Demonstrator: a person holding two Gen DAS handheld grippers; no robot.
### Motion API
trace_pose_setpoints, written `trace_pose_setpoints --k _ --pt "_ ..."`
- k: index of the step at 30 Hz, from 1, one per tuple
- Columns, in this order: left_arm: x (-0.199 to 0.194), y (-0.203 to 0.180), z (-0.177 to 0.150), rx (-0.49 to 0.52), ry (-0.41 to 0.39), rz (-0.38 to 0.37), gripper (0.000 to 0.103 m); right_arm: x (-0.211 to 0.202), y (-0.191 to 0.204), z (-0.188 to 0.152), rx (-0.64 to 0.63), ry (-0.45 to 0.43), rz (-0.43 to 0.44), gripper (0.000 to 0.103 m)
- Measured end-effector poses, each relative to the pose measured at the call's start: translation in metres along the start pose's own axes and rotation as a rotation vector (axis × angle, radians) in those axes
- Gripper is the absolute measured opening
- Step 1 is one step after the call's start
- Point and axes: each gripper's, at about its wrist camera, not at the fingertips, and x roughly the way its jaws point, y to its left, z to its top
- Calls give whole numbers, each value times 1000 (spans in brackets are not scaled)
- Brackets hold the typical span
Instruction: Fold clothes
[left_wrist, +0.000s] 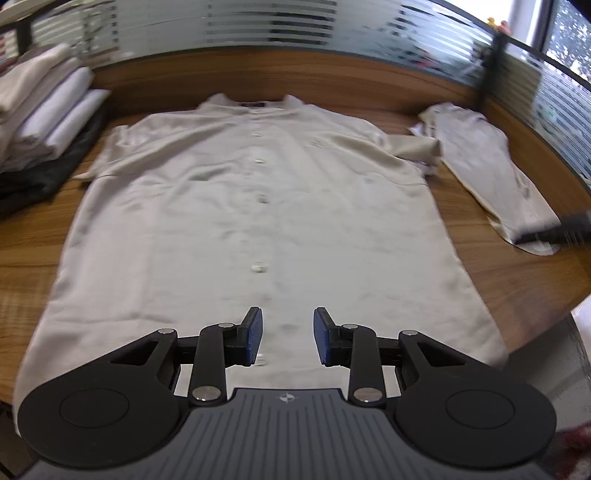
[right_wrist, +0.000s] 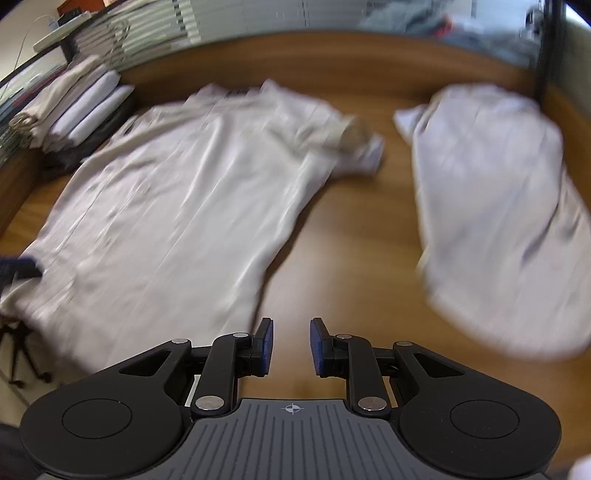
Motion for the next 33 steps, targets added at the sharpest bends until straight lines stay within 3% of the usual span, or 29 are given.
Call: trace_pose_setpoints --k 5,12,18,22,23,25,27,29,33 --pt "17 -45 7 -35 -8 -44 38 17 -39 53 -77 -56 -15 28" --pt "45 -128 25 -154 -53 0 47 64 -82 109 -158 -72 72 34" --pt "84 -191 25 -231 -24 103 49 99 -97 132 -144 -60 185 34" --pt "109 -213 22 -256 18 199 48 123 -101 137 -119 -16 225 33" --pt "113 -214 21 -259 29 217 47 128 -101 138 -117 -4 228 26" --pt "121 -215 20 -255 51 251 20 134 -103 142 -116 14 239 9" --pt "127 -213 19 -262 77 274 6 132 -105 148 -130 3 235 4" --pt "129 -209 19 -279 88 291 0 126 -107 159 -159 -32 202 4" --pt "128 -206 20 -275 103 316 0 113 -108 188 -288 -114 70 4"
